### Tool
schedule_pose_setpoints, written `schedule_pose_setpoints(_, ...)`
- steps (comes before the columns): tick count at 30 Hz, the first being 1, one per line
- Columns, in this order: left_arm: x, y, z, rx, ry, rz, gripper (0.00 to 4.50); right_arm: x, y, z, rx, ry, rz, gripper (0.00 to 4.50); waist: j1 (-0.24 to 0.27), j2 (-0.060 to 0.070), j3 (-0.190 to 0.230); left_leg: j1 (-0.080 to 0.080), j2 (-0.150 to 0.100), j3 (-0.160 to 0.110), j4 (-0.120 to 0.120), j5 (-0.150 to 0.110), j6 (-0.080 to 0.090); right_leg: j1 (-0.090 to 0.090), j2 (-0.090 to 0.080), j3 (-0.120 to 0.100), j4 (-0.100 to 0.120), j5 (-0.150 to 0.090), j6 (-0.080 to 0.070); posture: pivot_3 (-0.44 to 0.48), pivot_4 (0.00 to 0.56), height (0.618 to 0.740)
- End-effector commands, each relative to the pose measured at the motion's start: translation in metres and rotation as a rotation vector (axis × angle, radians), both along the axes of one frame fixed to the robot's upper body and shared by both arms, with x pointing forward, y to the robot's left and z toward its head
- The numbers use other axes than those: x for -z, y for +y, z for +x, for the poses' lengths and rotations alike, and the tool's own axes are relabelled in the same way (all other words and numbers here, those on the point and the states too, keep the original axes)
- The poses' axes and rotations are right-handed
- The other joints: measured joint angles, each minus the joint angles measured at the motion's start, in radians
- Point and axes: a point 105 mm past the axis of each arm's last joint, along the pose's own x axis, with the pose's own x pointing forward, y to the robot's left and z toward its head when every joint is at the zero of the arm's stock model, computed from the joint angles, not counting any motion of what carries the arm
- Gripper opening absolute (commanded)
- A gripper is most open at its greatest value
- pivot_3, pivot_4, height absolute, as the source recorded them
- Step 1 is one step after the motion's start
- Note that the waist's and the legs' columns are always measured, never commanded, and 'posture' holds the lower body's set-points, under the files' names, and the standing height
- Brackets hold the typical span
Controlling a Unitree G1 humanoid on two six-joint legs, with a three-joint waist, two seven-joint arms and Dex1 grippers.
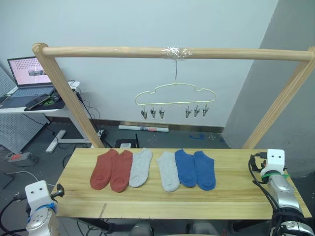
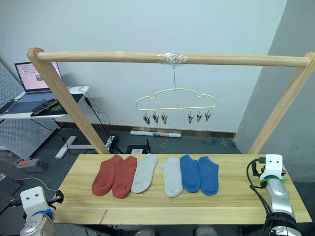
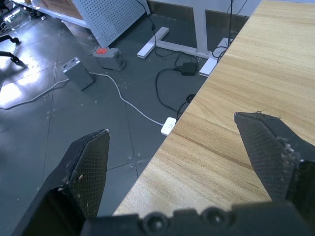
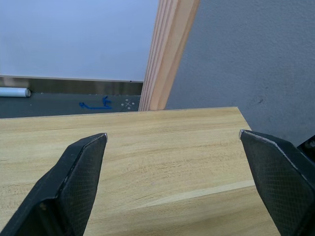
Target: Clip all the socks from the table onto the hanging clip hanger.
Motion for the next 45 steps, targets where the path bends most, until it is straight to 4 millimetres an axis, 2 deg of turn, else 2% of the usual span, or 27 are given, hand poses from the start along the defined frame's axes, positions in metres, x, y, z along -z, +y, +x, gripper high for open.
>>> schedule_pose_setpoints(1, -0.008, 0.009, 0.006, 0.0, -0.036, 0.026, 4.49, -0.016, 0.0, 0.008, -0.011, -0.058, -0.023, 4.5, 0.0, 0.0, 0.0, 0.0, 0.0, 0.0, 0.0, 0.0, 0.0, 0.0, 0.0, 0.0, 0.0, 0.0, 0.0, 0.034, 0.0, 0.74)
schedule_pose_setpoints(6, 0.001, 0.017, -0.001, 0.015, -0.019, 0.024, 4.49, -0.014, 0.005, 0.009, -0.043, -0.048, -0.031, 4.5, 0.0, 0.0, -0.001, 0.001, 0.0, 0.0, 0.0, 0.0, 0.0, 0.0, 0.0, -0.001, 0.0, 0.0, 0.0, 0.041, 0.0, 0.74)
schedule_pose_setpoints(10, -0.005, 0.021, 0.001, 0.063, -0.038, 0.047, 4.49, -0.017, 0.011, 0.01, -0.074, -0.058, -0.031, 4.5, 0.0, -0.001, -0.001, 0.0, 0.0, 0.0, 0.0, 0.0, 0.0, 0.0, 0.0, 0.0, 0.0, 0.0, 0.0, 0.045, 0.0, 0.74)
schedule_pose_setpoints(14, -0.019, 0.014, 0.007, 0.162, -0.107, 0.073, 4.49, -0.025, 0.023, 0.015, -0.133, -0.074, -0.025, 4.5, 0.0, 0.0, -0.001, 0.0, 0.0, 0.0, 0.0, 0.0, 0.0, -0.001, 0.0, 0.0, 0.001, 0.0, 0.0, 0.048, 0.0, 0.74)
schedule_pose_setpoints(18, -0.046, -0.01, 0.018, 0.307, -0.245, 0.064, 4.49, -0.038, 0.048, 0.021, -0.249, -0.099, 0.008, 4.5, 0.001, 0.0, -0.002, -0.001, 0.001, 0.0, 0.0, 0.0, 0.0, -0.001, 0.0, 0.0, 0.0, 0.0, 0.0, 0.051, 0.0, 0.74)
schedule_pose_setpoints(23, -0.082, -0.065, 0.049, 0.556, -0.355, 0.066, 4.49, -0.061, 0.098, 0.023, -0.52, -0.106, 0.038, 4.5, 0.004, 0.0, 0.002, -0.001, 0.001, 0.0, 0.0, 0.0, 0.0, -0.001, 0.0, 0.0, 0.001, 0.0, 0.0, 0.045, 0.027, 0.74)
schedule_pose_setpoints(25, -0.096, -0.084, 0.058, 0.632, -0.378, 0.081, 4.49, -0.07, 0.112, 0.023, -0.593, -0.11, 0.044, 4.5, 0.005, 0.001, 0.006, -0.001, 0.001, 0.0, 0.0, 0.0, 0.0, -0.001, 0.0, -0.001, 0.001, 0.0, 0.0, 0.04, 0.036, 0.74)
schedule_pose_setpoints(28, -0.118, -0.122, 0.076, 0.739, -0.428, 0.077, 4.49, -0.086, 0.131, 0.023, -0.698, -0.131, 0.062, 4.5, 0.005, 0.002, 0.012, -0.001, 0.001, 0.0, 0.0, 0.0, 0.0, -0.001, -0.001, 0.0, 0.0, 0.0, 0.0, 0.026, 0.048, 0.74)
schedule_pose_setpoints(31, -0.145, -0.168, 0.09, 0.863, -0.484, 0.073, 3.94, -0.104, 0.152, 0.021, -0.814, -0.168, 0.094, 4.5, 0.004, -0.001, 0.025, -0.002, 0.0, 0.001, 0.0, 0.0, 0.0, -0.001, -0.001, 0.0, -0.001, 0.0, 0.0, 0.01, 0.064, 0.74)
schedule_pose_setpoints(33, -0.16, -0.194, 0.097, 0.923, -0.516, 0.057, 3.35, -0.115, 0.164, 0.019, -0.884, -0.196, 0.125, 4.5, 0.002, -0.003, 0.034, -0.002, 0.001, 0.0, 0.0, 0.0, 0.0, -0.001, -0.001, -0.001, 0.0, 0.0, 0.0, 0.003, 0.073, 0.74)
schedule_pose_setpoints(35, -0.172, -0.211, 0.104, 0.955, -0.53, 0.048, 2.7, -0.127, 0.176, 0.018, -0.945, -0.221, 0.146, 4.5, 0.001, -0.003, 0.04, -0.003, 0.001, 0.0, 0.0, 0.0, 0.0, -0.001, 0.0, -0.001, -0.001, 0.0, 0.0, -0.005, 0.081, 0.74)
schedule_pose_setpoints(38, -0.182, -0.225, 0.114, 0.971, -0.542, 0.038, 1.71, -0.143, 0.194, 0.017, -1.027, -0.261, 0.176, 4.5, -0.006, -0.003, 0.054, -0.003, 0.002, 0.001, 0.0, 0.0, 0.0, -0.002, 0.0, 0.0, 0.0, 0.0, 0.001, -0.016, 0.089, 0.74)
schedule_pose_setpoints(45, -0.189, -0.245, 0.137, 0.965, -0.586, -0.007, 1.71, -0.169, 0.236, 0.01, -1.188, -0.307, 0.226, 4.5, -0.004, -0.007, 0.08, -0.004, 0.002, 0.001, 0.0, 0.0, -0.001, -0.003, 0.001, -0.001, -0.001, -0.001, 0.002, -0.047, 0.119, 0.74)
